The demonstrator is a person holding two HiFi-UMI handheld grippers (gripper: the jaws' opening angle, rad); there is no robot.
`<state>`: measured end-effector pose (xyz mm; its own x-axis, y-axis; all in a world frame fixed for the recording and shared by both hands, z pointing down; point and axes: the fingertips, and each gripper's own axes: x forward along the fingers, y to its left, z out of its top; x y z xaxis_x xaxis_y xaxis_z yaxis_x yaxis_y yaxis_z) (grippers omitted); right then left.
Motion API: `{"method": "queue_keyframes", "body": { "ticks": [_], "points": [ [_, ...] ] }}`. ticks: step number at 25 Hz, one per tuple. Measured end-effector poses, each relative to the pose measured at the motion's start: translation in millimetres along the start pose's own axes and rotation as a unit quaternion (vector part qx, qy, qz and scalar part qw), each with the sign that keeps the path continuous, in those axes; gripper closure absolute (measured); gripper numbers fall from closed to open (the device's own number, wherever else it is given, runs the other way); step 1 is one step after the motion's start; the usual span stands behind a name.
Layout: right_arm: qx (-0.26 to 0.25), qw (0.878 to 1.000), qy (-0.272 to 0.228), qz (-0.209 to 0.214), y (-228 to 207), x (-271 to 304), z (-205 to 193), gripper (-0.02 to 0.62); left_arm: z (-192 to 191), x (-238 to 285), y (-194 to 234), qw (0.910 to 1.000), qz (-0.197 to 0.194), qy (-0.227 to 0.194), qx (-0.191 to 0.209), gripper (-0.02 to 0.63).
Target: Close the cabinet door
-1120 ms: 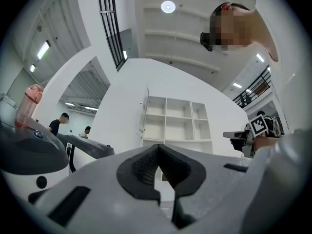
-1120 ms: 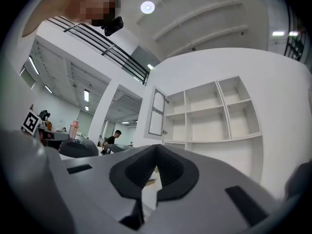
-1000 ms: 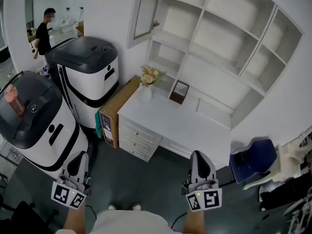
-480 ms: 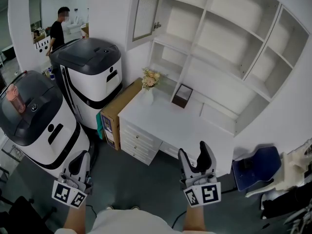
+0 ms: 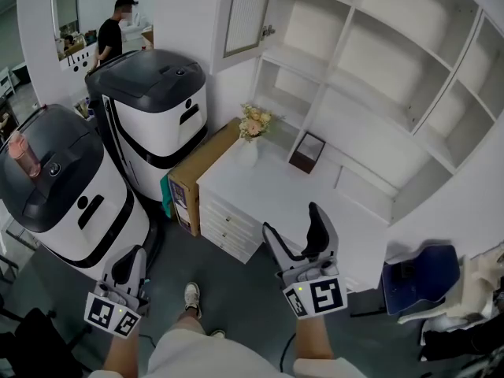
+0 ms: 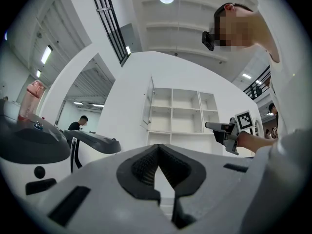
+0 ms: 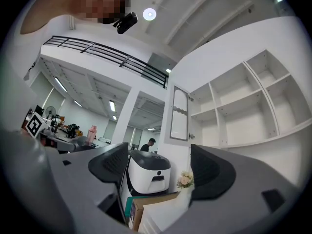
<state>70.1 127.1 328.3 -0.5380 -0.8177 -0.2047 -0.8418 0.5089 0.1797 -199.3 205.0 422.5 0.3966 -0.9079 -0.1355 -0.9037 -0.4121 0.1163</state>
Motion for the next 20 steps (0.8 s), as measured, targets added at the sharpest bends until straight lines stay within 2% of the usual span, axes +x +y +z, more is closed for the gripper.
{"method": "queue_keyframes", "body": {
  "ticks": [7, 15, 20],
  "points": [
    [-0.019, 1.0, -0.005, 0.001, -16.3, 87.0, -5.7, 0.23, -21.7, 78.9, 40.8, 0.9992, -0.026, -0.004, -0.03, 0.601],
    [-0.051, 0.998, -0.029, -0.032, -50.3, 217.6, 15.4, 0.23, 5.1, 198.7, 103.3, 0.9939, -0.097, -0.038, -0.035, 0.601],
    [-0.063, 0.996, -0.04, -0.043, -70.0, 271.8, 21.5, 0.23, 3.2, 248.3, 128.9, 0.9914, -0.118, -0.04, -0.04, 0.601]
  ]
}}
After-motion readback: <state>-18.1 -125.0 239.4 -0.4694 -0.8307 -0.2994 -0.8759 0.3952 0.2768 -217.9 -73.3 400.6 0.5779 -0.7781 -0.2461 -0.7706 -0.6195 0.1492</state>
